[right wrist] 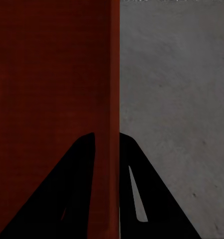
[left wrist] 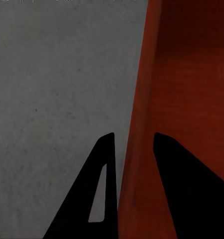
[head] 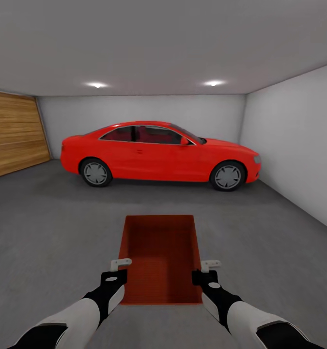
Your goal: Move the two storage containers from the living room to the garage. In the garage, place one container on the floor and stack the other container on top of it (either order is fine).
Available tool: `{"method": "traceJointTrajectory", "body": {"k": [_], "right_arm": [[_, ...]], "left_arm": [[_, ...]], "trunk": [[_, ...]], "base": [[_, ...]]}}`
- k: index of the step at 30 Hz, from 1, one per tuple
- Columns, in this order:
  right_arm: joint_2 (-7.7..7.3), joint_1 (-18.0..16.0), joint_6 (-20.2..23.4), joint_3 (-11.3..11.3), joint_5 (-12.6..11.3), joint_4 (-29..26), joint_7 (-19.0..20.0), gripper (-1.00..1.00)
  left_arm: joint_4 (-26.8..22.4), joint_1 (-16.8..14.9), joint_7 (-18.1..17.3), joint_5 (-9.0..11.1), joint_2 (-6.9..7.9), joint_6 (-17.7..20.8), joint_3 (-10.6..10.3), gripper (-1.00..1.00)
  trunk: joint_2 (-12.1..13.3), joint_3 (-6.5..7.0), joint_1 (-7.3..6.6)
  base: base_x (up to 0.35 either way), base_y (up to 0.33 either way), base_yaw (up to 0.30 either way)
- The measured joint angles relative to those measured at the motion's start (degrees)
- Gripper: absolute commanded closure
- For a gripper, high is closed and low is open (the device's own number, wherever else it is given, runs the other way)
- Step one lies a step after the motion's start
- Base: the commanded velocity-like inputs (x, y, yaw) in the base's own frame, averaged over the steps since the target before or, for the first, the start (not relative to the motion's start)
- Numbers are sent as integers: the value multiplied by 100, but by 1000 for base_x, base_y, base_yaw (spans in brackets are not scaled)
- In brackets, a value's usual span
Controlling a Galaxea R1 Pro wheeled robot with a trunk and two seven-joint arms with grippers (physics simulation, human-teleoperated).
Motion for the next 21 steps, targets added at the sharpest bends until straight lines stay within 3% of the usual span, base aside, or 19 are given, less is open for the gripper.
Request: {"method": "traceJointTrajectory", "body": {"k": [21], "right_arm": [[0, -1, 6, 4, 1, 0, 0, 100]], "left_arm": [[0, 2, 0, 0, 0, 0, 4, 100]], "trunk": [[0, 0, 0]], "base": [[321, 0, 0]]}}
